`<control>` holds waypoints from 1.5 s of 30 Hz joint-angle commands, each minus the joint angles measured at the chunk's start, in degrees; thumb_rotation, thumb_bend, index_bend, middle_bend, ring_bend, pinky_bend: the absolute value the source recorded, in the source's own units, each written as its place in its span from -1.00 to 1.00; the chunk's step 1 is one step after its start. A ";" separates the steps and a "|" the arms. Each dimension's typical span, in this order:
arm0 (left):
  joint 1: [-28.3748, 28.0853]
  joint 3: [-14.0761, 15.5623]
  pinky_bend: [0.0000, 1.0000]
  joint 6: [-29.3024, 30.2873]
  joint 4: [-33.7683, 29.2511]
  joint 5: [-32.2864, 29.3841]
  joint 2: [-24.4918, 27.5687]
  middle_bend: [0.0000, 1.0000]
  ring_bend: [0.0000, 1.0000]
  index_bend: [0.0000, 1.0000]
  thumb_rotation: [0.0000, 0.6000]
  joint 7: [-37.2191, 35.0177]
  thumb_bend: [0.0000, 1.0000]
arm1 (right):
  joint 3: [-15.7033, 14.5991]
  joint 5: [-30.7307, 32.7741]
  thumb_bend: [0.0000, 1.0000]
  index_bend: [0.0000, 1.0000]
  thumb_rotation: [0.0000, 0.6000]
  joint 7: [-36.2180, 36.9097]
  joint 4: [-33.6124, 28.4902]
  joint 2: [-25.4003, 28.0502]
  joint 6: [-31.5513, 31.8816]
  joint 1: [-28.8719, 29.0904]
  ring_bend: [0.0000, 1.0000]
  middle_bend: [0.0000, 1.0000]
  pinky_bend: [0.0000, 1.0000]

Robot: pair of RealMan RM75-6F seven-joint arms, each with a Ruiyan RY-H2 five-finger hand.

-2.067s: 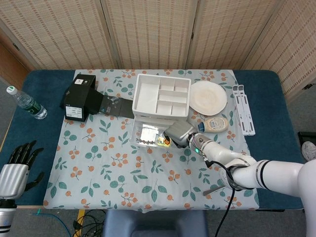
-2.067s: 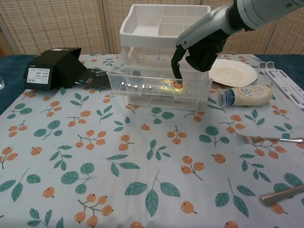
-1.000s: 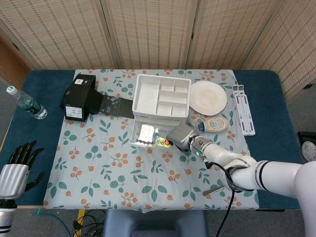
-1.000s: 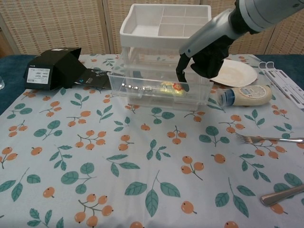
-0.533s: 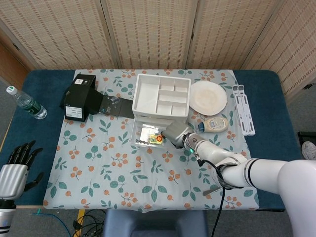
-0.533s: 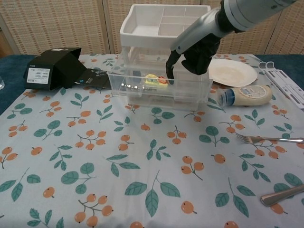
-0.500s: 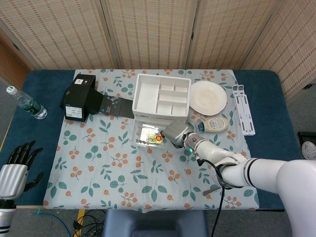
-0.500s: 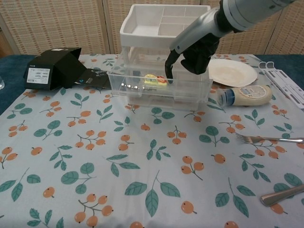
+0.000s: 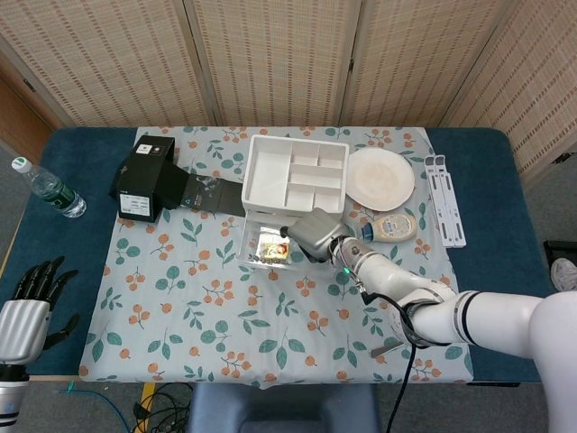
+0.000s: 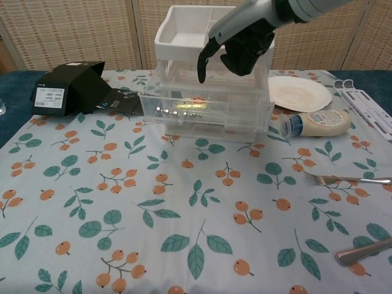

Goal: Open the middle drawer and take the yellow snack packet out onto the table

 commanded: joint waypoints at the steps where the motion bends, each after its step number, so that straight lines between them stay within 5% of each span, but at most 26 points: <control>1: 0.00 -0.01 -0.82 0.09 0.07 0.08 -0.11 -0.86 -0.88 -0.63 1.00 -0.02 -0.46 | 2.11 -3.19 0.43 -0.65 1.00 0.95 -2.12 1.40 3.51 -3.02 1.00 0.92 1.00; 4: 0.08 0.05 -0.82 0.25 0.08 0.20 -0.22 -0.86 -0.88 -0.63 1.00 0.07 -0.46 | 4.61 -6.20 0.24 -0.65 1.00 2.87 -3.51 1.86 6.04 -6.15 0.97 0.82 1.00; 10: 0.21 0.02 -0.82 0.74 -0.01 0.48 -0.32 -0.86 -0.88 -0.63 1.00 0.25 -0.46 | 11.54 -13.30 -0.18 -0.65 1.00 11.60 -4.17 0.16 11.24 -13.78 0.48 0.40 0.96; 16: 0.38 0.05 -0.82 0.96 -0.11 0.51 -0.21 -0.86 -0.88 -0.63 1.00 0.34 -0.46 | 16.18 -19.88 -0.36 -0.65 1.00 19.96 -2.91 -1.60 12.63 -19.56 0.14 0.09 0.53; 24: 0.32 0.12 -0.82 0.81 -0.19 0.62 -0.31 -0.86 -0.87 -0.63 1.00 0.54 -0.46 | 20.75 -21.71 -0.91 -0.65 1.00 27.55 -2.74 -2.08 9.46 -23.35 -0.30 -0.29 0.01; 34: 0.51 0.22 -0.82 0.79 -0.03 0.45 -0.43 -0.86 -0.87 -0.63 1.00 0.43 -0.46 | 25.04 -22.26 -1.00 -0.65 1.00 32.59 -2.18 -2.88 6.80 -26.35 -0.31 -0.30 -0.04; 39: 0.48 0.20 -0.82 0.74 0.09 0.49 -0.44 -0.86 -0.87 -0.63 1.00 0.36 -0.46 | 24.75 -24.41 -1.00 -0.65 1.00 27.65 -0.16 -2.95 6.60 -25.91 -0.25 -0.27 0.00; 45: 0.52 0.11 -0.82 0.96 -0.01 0.55 -0.29 -0.86 -0.87 -0.63 1.00 0.33 -0.46 | 22.59 -28.19 -1.00 -0.65 1.00 12.77 3.08 -3.31 8.98 -23.74 0.29 0.10 0.66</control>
